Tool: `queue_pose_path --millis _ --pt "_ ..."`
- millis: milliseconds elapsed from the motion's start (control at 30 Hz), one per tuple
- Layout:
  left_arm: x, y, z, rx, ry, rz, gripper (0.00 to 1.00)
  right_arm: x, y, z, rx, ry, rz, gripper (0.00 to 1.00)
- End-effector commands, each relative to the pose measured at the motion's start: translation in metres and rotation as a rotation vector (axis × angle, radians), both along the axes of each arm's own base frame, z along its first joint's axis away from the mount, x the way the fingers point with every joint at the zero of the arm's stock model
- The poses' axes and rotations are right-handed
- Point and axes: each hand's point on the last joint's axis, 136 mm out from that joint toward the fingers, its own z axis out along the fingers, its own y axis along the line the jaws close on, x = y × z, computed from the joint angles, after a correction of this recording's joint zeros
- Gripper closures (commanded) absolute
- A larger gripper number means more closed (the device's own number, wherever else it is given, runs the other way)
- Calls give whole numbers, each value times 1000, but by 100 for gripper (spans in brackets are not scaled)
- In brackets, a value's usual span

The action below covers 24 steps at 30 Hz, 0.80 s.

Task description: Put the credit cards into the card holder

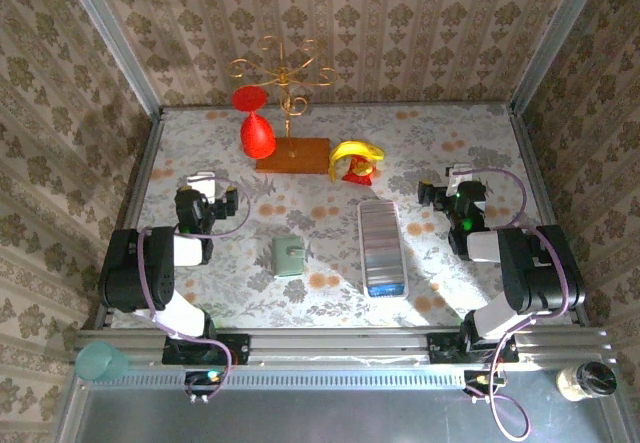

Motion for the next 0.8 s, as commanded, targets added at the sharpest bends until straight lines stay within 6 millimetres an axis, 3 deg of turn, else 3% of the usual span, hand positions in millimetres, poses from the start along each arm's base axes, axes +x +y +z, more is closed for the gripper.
queue_pose_path --millis 0,33,67,233,400,533,633,767 --pt "-8 2 23 0 -63 19 0 -7 2 19 5 -14 -3 0" --pt "-14 -1 28 15 -79 17 0 -10 1 22 13 9 -15 0" --pt "-19 -2 35 32 -89 29 0 -14 -2 39 29 -2 -36 0" --pt "-37 -7 67 5 -2 90 0 -57 -10 68 106 -32 -108 0" --pt "-68 19 94 -321 51 380 0 -131 -66 80 352 -80 -560 0" --pt "-87 5 89 -517 212 266 0 -148 -52 83 478 -98 -469 0" --pt "-102 20 77 -685 246 334 0 -157 -41 82 516 -17 -443 0" --pt "-119 19 61 -881 337 332 0 -155 -25 85 523 125 -380 0"
